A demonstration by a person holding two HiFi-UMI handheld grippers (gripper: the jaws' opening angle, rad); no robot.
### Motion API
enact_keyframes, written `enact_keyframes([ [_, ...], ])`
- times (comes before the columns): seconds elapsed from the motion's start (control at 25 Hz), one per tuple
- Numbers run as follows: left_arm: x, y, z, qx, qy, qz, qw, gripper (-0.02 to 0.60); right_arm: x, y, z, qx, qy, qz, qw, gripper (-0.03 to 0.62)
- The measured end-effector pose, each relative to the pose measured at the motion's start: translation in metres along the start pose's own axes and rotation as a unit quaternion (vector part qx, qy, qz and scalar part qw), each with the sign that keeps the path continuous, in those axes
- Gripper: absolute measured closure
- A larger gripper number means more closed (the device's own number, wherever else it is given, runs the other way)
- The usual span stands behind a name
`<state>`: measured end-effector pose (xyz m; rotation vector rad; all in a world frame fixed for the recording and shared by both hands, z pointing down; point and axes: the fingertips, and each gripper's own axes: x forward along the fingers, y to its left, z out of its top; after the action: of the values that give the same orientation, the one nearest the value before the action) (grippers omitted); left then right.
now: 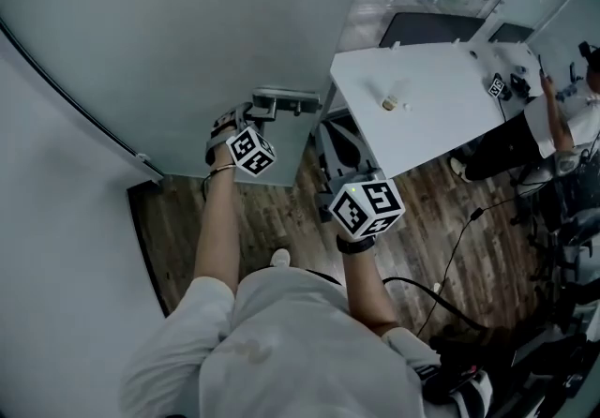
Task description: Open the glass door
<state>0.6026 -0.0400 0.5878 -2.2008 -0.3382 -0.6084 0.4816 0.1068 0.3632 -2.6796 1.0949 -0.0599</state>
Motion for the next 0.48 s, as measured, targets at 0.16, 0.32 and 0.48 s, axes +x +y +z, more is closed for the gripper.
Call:
enact_keyframes([
  [0.16,-0.019,-0.010,-0.009,0.002,0.010,-0.006,0.9999,0.400,-0.029,0.006,-0.009,0.013,0.008,-0.003,1.000,0.592],
  [0.32,-0.042,-0.019,-0.016,0.005,0.019,0.007,0.9998,0.400,-0.069,0.004,-0.021,0.036,0.020,-0.001,0.999,0.592],
  [0.48,-0.059,-0.033,-0.019,0.011,0.031,0.013,0.9994,0.400,-0.099,-0.007,-0.045,0.065,0.030,-0.007,0.997,0.592],
])
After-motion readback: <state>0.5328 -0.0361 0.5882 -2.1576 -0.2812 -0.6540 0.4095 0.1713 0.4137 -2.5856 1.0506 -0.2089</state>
